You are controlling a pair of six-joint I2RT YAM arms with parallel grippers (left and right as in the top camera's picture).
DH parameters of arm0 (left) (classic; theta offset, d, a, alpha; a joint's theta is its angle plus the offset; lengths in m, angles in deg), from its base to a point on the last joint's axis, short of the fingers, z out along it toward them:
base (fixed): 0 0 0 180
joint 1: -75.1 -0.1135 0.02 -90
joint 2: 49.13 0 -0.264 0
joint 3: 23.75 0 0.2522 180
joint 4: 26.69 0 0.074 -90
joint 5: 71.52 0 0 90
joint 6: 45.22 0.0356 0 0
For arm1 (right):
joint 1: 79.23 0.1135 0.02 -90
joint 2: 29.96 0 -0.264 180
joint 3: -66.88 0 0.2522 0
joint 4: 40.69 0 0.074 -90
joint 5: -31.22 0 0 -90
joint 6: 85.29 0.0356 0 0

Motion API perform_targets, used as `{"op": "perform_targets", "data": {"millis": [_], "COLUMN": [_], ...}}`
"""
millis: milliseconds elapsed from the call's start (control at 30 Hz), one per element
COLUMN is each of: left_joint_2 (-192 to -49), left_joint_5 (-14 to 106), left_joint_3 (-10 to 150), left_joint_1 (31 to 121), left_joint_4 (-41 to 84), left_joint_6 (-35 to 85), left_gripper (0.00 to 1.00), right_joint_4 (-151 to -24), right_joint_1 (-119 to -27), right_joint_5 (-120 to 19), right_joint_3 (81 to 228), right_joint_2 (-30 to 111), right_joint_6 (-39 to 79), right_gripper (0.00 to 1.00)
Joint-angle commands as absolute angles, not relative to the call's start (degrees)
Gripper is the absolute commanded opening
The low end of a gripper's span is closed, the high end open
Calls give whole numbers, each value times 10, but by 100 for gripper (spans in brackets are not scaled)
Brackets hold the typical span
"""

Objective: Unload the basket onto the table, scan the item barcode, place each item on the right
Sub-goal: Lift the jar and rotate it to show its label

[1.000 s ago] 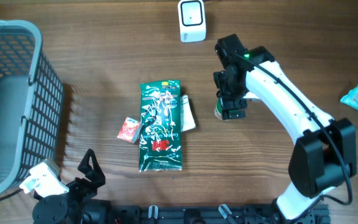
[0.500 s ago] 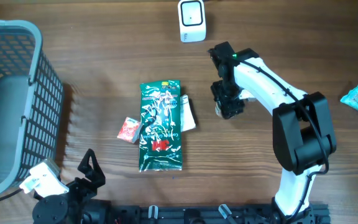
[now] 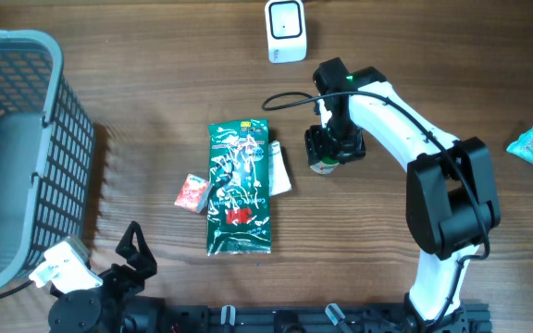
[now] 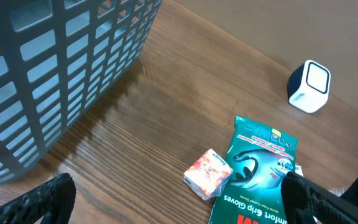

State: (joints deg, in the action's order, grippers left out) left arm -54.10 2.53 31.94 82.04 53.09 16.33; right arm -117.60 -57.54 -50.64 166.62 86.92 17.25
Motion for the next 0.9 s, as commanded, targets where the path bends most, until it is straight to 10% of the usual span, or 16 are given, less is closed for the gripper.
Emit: {"op": "perform_targets", "data": {"millis": [0, 233, 367, 867], "left_joint_2": [-539, -539, -539, -539], "left_joint_5": [30, 30, 30, 30], "left_joint_3": [319, 319, 319, 319], "left_joint_1": [817, 817, 817, 817], "left_joint_4": [529, 529, 529, 529], "left_joint_6": [159, 159, 159, 159], "left_gripper": [100, 100, 100, 100], "right_joint_4": [-1168, -1209, -1193, -1089], "right_joint_1": [-576, -575, -574, -576], "right_joint_5": [-499, -497, -522, -534], "right_joint_3": [1680, 1713, 1708, 1608], "right_joint_2": [854, 852, 852, 860], "right_joint_6": [80, 335, 547, 656], "right_gripper": [78, 100, 100, 78]}}
